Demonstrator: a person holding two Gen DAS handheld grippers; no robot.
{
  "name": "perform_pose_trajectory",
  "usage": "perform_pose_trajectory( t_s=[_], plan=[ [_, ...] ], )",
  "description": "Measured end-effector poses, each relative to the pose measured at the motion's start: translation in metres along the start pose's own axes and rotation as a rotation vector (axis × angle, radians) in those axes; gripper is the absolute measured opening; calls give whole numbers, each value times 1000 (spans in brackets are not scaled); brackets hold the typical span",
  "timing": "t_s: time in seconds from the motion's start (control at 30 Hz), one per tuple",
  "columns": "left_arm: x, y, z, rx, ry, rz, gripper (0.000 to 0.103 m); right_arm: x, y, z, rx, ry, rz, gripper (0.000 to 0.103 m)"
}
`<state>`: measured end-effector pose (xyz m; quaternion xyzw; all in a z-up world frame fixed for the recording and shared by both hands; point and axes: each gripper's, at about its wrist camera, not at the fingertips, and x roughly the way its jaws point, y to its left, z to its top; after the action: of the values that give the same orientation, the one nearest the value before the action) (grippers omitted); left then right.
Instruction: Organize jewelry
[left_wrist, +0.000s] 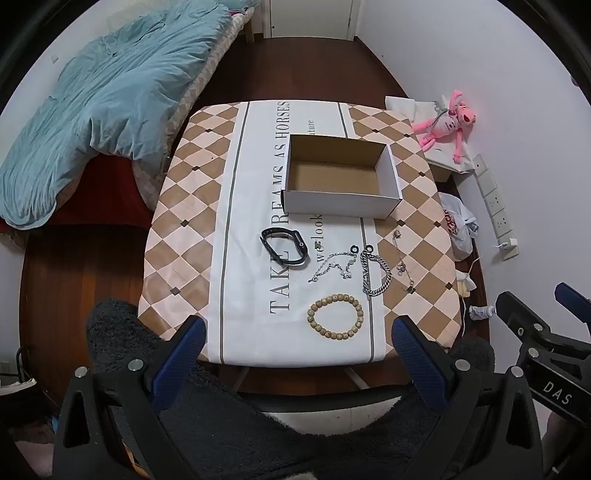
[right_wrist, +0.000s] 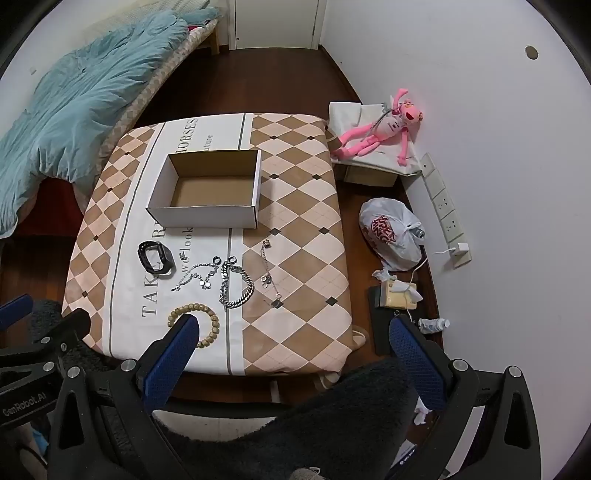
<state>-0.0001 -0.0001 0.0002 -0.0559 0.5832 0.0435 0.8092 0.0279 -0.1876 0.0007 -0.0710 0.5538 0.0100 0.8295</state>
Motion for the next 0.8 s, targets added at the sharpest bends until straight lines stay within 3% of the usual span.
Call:
perform_pose_trajectory(
  t_s=[0.8],
  plan=[
    [-15,11,9,1,-14,10,103,-4,0,1,0,-4,14,103]
  ],
)
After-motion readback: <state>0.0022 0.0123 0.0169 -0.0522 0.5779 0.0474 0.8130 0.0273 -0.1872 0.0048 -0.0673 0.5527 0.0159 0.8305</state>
